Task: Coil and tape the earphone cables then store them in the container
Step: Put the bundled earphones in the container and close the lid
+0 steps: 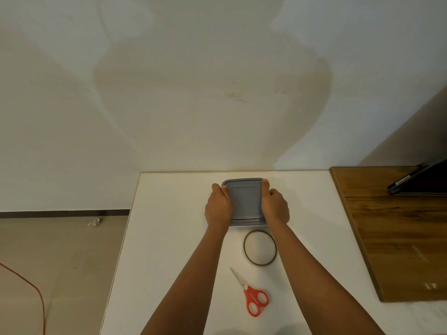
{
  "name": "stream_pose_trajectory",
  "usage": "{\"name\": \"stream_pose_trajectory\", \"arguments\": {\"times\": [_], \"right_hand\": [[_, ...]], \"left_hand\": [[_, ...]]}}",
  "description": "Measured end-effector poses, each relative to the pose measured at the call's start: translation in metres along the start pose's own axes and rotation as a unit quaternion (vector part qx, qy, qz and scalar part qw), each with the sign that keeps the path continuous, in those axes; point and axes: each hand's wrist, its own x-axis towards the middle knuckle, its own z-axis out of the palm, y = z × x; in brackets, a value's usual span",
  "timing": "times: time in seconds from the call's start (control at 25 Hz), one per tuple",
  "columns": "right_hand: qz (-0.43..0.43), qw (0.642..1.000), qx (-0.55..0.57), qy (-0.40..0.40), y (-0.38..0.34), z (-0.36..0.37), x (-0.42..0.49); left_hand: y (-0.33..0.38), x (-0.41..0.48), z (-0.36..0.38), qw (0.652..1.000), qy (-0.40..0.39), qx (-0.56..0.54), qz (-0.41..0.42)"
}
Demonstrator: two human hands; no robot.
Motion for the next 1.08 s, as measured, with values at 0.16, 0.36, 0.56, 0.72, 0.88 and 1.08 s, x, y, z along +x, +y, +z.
{"name": "stream_pose_trajectory", "arguments": {"times": [0.16,0.36,0.56,0.72,0.88,1.08], "right_hand": [[-0.039,0.999,0.009,0.000,0.004,0.001,0.005],[-0.051,0.998,0.047,-0.003,0.008,0.005,0.009],[-0.073,0.997,0.034,0.012,0.003,0.003,0.007],[-0.041,0.998,0.036,0.004,0.007,0.002,0.004],[0.013,0.995,0.035,-0.088,-0.001,-0.009,0.006],[-0.056,0.994,0.080,-0.043,0.033,-0.042,-0.018]], "left_hand": [[-0.002,0.003,0.004,1.000,0.021,-0.001,-0.007],[-0.002,0.004,0.006,0.998,0.049,-0.028,-0.013],[-0.001,0.002,0.007,0.997,0.067,-0.032,-0.010],[0.002,0.000,0.005,0.998,0.052,-0.008,-0.032],[0.005,-0.002,-0.005,0.999,-0.001,-0.022,-0.050],[-0.001,-0.007,-0.027,0.994,0.003,-0.084,-0.072]]}}
